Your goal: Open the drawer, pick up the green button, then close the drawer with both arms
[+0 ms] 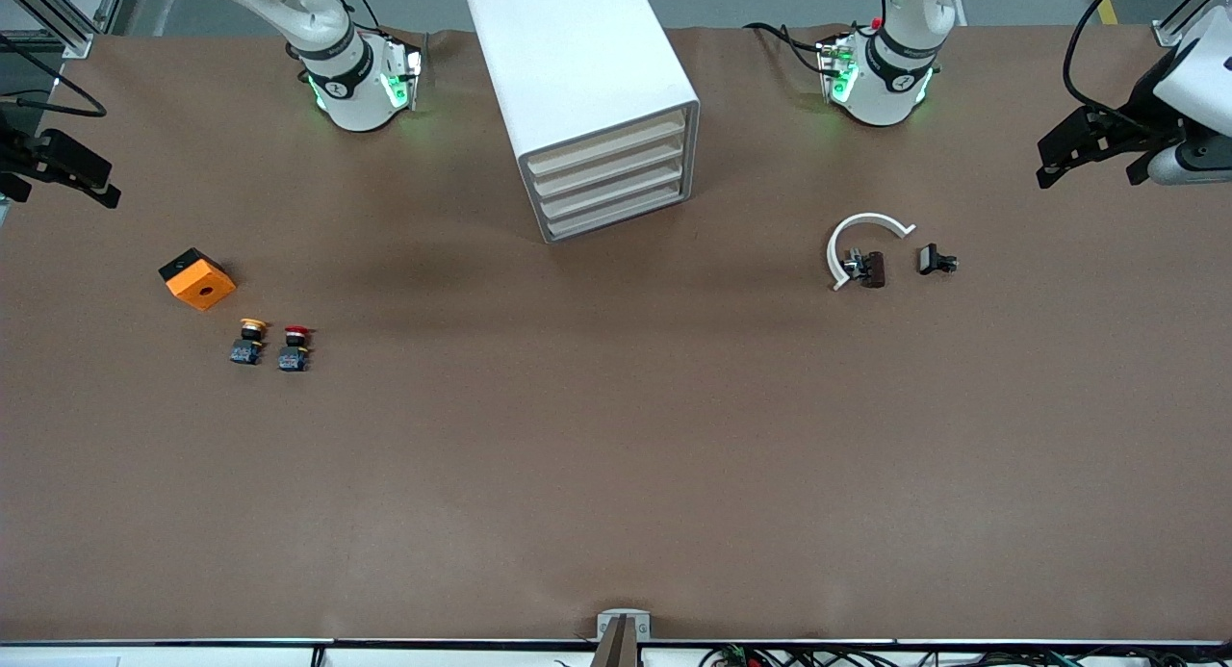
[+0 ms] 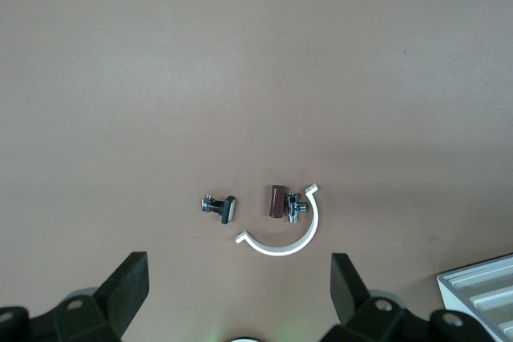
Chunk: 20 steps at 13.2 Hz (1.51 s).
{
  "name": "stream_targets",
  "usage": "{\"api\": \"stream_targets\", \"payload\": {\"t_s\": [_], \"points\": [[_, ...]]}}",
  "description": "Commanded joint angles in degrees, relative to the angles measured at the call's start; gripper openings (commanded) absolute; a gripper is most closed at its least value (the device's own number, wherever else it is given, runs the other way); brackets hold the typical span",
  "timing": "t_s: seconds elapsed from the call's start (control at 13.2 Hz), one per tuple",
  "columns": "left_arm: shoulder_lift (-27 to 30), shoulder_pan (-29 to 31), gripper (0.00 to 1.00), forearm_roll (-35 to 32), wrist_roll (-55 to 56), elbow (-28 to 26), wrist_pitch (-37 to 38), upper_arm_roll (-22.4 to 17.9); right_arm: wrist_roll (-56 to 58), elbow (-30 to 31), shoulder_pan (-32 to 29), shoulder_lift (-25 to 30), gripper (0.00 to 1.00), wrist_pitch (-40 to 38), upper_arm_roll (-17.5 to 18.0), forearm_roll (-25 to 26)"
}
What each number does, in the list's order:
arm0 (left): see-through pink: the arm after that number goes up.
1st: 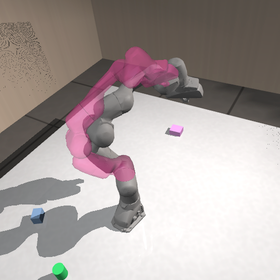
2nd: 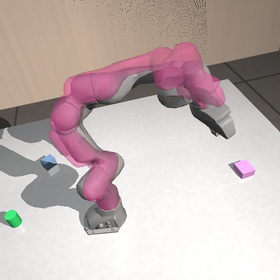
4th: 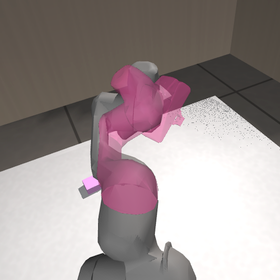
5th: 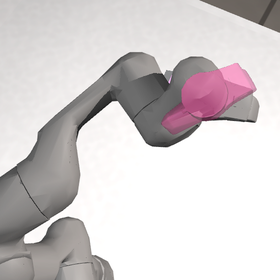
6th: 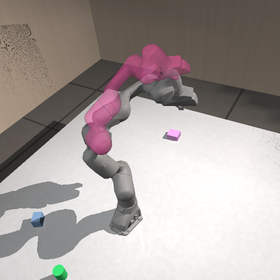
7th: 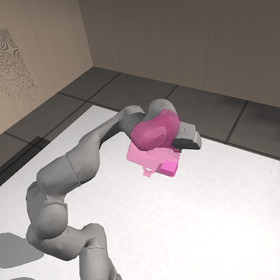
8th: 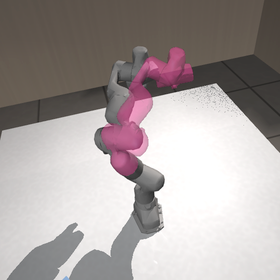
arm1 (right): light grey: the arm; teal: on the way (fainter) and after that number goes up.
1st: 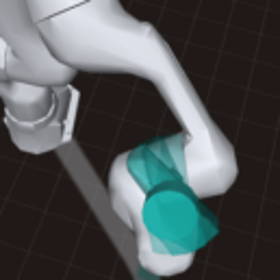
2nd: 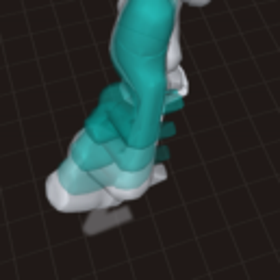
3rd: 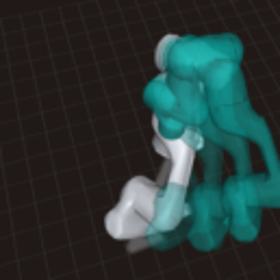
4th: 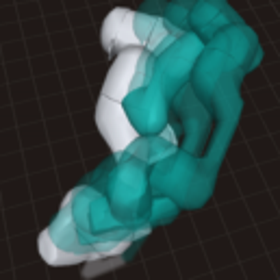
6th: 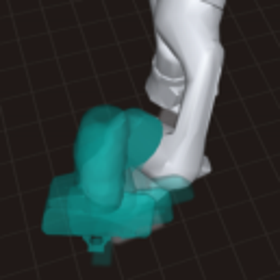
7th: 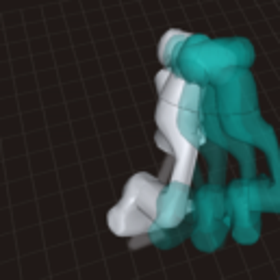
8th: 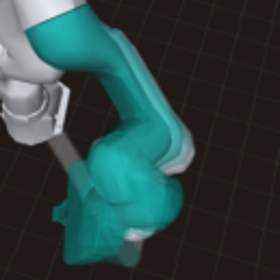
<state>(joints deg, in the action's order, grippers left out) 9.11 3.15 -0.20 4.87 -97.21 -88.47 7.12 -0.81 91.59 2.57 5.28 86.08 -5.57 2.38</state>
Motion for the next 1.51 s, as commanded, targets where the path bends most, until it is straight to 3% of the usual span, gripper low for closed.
{"api": "stream_targets", "payload": {"t_s": [0.0,0.23,0.61,0.83,1.06,1.44], "points": [[-0.67,-0.16,1.0,0.12,0.49,1.58,1.55,-0.36,0.37,-1.94,-0.37,-1.06,1.0,-0.74,0.21,-0.98],[-4.6,-0.33,1.0,0.03,0.4,3.76,1.55,-0.36,0.29,-1.94,-0.37,-1.06,1.0,-0.65,0.21,-0.98],[-17.6,-1.3,1.0,1.17,2.06,5.88,0.33,0.26,0.29,-1.94,-0.28,-1.06,1.0,-0.65,0.21,-0.98],[-26.66,-4.02,1.0,1.61,15.12,6.15,-3.97,0.52,0.29,-1.94,-0.02,-1.5,1.0,-0.65,0.3,-1.07],[-33.69,-7.09,1.0,6.7,31.11,6.24,-8.2,0.43,0.29,-1.85,1.47,-3.08,1.0,-0.91,0.39,-0.98],[-45.48,-13.42,1.0,11.36,63.1,10.98,-9.09,0.43,0.02,-1.94,2.97,-3.96,1.0,-0.56,0.39,-0.98]]}}
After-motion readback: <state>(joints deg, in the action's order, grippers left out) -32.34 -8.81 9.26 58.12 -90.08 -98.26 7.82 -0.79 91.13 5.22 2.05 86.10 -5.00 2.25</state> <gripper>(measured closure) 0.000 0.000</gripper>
